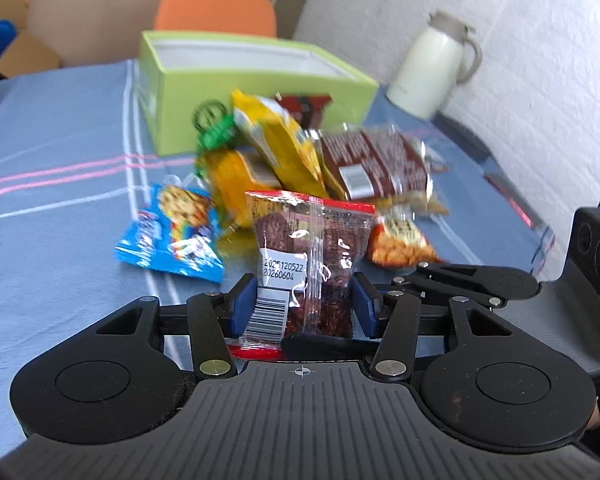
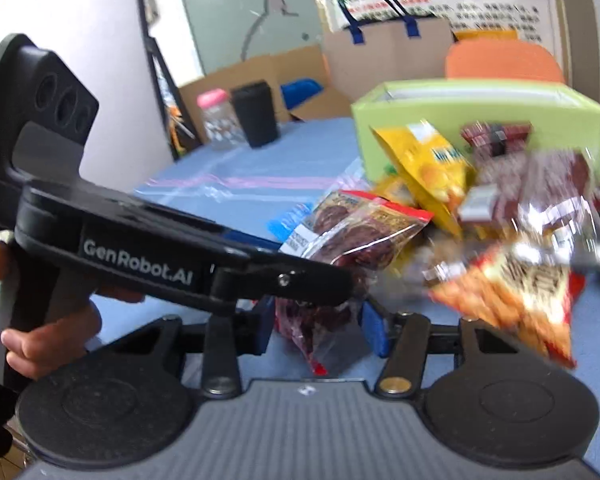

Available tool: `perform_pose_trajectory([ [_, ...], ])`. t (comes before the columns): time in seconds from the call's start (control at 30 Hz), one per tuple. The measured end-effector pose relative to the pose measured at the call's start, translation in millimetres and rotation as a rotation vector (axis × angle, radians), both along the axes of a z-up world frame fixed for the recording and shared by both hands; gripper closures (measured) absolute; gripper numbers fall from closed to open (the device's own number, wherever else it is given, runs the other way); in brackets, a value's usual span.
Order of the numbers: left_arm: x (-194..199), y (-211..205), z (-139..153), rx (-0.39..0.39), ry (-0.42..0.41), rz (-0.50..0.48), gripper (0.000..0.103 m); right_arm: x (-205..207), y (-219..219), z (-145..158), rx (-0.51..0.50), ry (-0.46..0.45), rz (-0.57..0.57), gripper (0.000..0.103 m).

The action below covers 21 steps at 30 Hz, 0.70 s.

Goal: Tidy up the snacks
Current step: 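Carry the jerky bag into the green box and open the left gripper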

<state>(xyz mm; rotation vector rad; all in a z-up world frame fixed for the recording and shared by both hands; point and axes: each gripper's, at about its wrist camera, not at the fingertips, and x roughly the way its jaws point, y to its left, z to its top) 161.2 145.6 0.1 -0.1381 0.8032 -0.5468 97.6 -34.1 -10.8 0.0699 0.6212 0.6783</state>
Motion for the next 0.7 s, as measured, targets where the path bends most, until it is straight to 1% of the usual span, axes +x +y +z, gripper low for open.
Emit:
perform_pose_trajectory([
  [0.07,3,2,14,-0.007,-0.034,0.024,0.07,10,3,14,0.006,-0.041,0.013,0.043],
  [0.17,25,2,42,-0.014,-0.099,0.061,0.07,47,7,40,-0.012,-0.128,0.026,0.042],
  [0.23,51,-3,63,-0.007,-0.167,0.076,0.07,82,11,58,-0.043,-0.183,0.022,0.041],
  [0.33,105,-13,85,0.019,-0.222,0.095,0.069,143,15,76,-0.09,-0.202,0.017,0.04],
  [0.37,124,-15,89,0.026,-0.225,0.102,0.069,164,17,77,-0.105,-0.191,0.017,0.04],
  [0.4,144,-17,91,0.025,-0.206,0.113,0.069,182,17,77,-0.11,-0.175,0.018,0.04],
  [0.47,180,-23,89,0.054,-0.185,0.123,0.068,218,16,73,-0.117,-0.123,0.024,0.04],
  [0.53,208,-29,79,0.083,-0.155,0.124,0.066,243,14,67,-0.116,-0.068,0.023,0.038],
  [0.57,221,-31,74,0.096,-0.136,0.13,0.062,253,12,64,-0.111,-0.043,0.021,0.038],
  [0.6,232,-31,70,0.106,-0.121,0.141,0.057,256,9,62,-0.103,-0.031,0.018,0.037],
  [0.63,236,-28,68,0.113,-0.112,0.154,0.054,255,3,64,-0.097,-0.037,0.01,0.034],
  [0.7,232,-21,69,0.094,-0.131,0.169,0.043,243,-14,72,-0.08,-0.09,-0.01,0.026],
])
